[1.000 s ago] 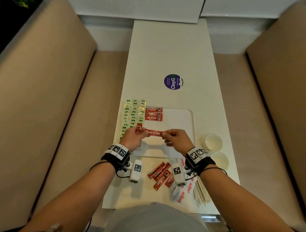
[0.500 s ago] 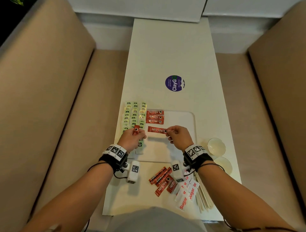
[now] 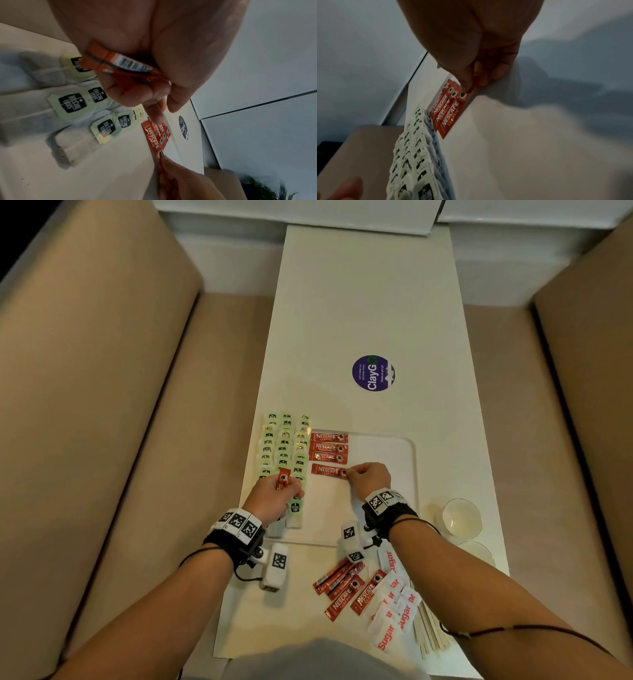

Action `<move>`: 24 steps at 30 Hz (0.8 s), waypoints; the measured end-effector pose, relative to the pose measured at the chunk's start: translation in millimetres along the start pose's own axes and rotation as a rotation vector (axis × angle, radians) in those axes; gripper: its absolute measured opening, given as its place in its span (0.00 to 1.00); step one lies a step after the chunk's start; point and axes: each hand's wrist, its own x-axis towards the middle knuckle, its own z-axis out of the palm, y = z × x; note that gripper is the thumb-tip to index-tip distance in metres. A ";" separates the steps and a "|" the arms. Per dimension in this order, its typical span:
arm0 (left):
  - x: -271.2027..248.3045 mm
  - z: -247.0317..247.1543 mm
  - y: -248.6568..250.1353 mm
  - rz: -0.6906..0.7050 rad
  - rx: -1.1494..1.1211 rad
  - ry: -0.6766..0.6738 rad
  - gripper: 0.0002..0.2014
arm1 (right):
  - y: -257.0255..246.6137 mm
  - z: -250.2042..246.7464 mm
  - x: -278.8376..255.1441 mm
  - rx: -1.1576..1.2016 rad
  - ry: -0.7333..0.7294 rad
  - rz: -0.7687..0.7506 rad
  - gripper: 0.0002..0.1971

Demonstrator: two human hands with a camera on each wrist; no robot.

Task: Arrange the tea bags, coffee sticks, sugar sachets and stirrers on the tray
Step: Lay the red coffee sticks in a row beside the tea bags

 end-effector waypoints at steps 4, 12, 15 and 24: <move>2.4 0.4 0.0 -0.013 -0.003 0.002 0.04 | -3.5 4.9 5.1 0.008 0.034 0.005 0.08; 2.2 3.4 -1.5 -0.018 -0.011 0.000 0.07 | -10.1 6.4 5.5 -0.031 0.019 -0.022 0.13; 2.5 3.0 -2.8 -0.014 -0.008 0.001 0.06 | -11.1 6.4 5.5 -0.027 0.016 -0.024 0.12; -4.4 1.2 -2.4 -0.138 -0.042 -0.209 0.03 | -9.0 9.1 7.1 -0.006 0.061 -0.004 0.12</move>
